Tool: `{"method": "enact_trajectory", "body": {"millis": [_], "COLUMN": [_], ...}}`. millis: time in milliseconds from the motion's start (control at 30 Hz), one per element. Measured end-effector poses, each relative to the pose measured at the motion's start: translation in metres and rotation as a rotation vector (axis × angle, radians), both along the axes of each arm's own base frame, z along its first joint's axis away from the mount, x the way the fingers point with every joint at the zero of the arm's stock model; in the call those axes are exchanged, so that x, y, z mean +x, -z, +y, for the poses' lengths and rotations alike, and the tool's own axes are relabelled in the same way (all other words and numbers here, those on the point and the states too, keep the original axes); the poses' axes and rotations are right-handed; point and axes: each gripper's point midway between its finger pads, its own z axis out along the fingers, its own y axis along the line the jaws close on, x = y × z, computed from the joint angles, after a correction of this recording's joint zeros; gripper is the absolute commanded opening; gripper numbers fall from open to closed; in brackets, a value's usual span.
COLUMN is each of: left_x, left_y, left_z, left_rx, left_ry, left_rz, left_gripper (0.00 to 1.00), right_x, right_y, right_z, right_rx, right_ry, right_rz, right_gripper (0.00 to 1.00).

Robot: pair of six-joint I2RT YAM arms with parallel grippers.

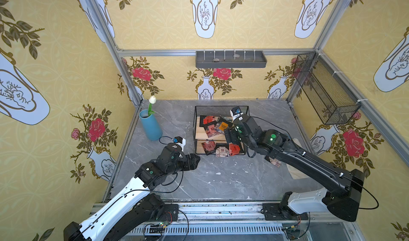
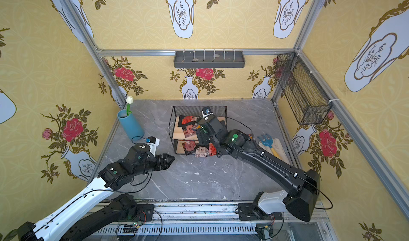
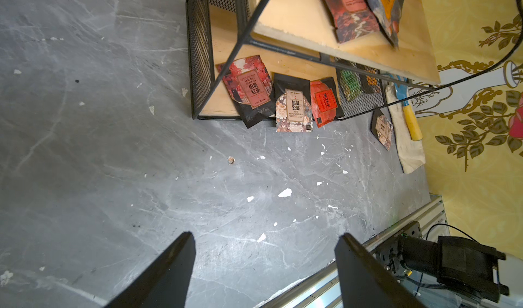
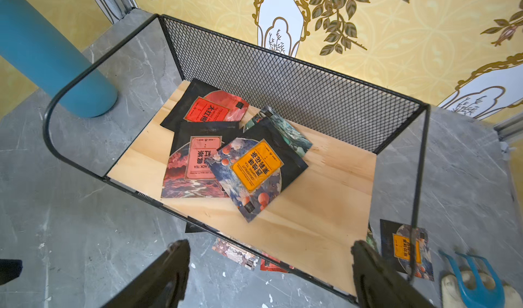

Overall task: Remove the tea bags from the shelf
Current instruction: Adjust the tea bag on the shelf.

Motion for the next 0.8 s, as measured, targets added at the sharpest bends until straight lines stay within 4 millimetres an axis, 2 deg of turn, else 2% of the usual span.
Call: {"method": "enact_trajectory", "body": {"millis": [200, 467, 800], "left_x": [-0.002, -0.004, -0.003], "left_y": [0.006, 0.009, 0.012], "left_z": [-0.001, -0.002, -0.004], "left_rx": [-0.007, -0.014, -0.02], "left_ry": [-0.001, 0.007, 0.005], "left_rz": [0.019, 0.029, 0.042], "left_gripper": [0.87, 0.87, 0.87], "right_x": [0.021, 0.041, 0.052], "right_y": [0.008, 0.029, 0.056], "right_z": [0.018, 0.039, 0.058], "right_rx": [0.012, -0.007, -0.061], "right_ry": [-0.012, -0.032, -0.045], "right_rz": [0.063, 0.149, 0.216], "right_gripper": [0.92, 0.91, 0.88]}}
